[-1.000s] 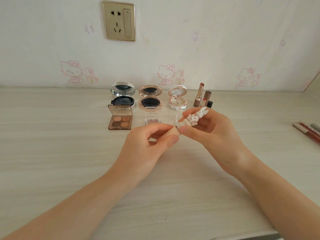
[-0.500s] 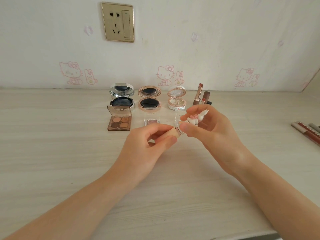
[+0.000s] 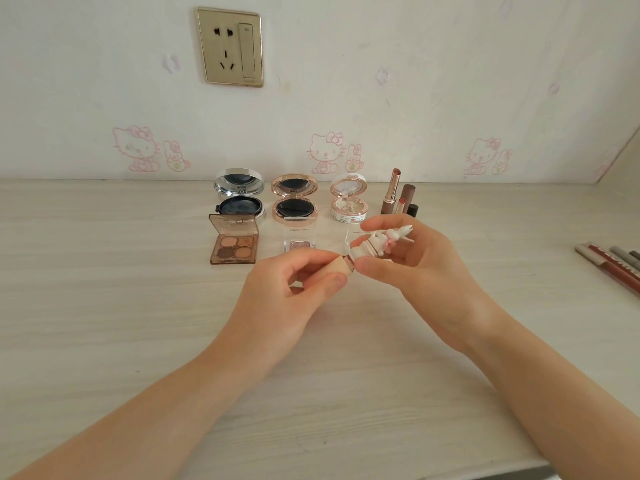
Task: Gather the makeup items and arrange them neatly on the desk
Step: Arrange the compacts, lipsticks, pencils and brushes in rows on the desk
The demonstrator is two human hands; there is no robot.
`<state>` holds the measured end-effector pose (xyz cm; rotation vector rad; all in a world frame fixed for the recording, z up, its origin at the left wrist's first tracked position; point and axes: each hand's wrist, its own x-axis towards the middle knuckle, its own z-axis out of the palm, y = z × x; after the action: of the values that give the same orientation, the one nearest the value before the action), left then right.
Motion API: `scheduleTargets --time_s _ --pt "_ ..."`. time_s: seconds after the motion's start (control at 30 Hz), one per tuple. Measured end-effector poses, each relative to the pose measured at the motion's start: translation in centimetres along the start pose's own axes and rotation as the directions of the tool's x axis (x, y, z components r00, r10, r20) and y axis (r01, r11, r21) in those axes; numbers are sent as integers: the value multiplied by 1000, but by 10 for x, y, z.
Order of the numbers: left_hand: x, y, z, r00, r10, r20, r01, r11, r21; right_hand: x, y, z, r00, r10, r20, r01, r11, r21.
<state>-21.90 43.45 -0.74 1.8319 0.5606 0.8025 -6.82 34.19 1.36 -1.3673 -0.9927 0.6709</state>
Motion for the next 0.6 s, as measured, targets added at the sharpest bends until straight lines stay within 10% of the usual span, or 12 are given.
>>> scheduleTargets --time_s 0.6 --pt "1 0 0 1000 -10 -5 10 1000 -6 0 0 0 998 50 -39 -50 999 -5"
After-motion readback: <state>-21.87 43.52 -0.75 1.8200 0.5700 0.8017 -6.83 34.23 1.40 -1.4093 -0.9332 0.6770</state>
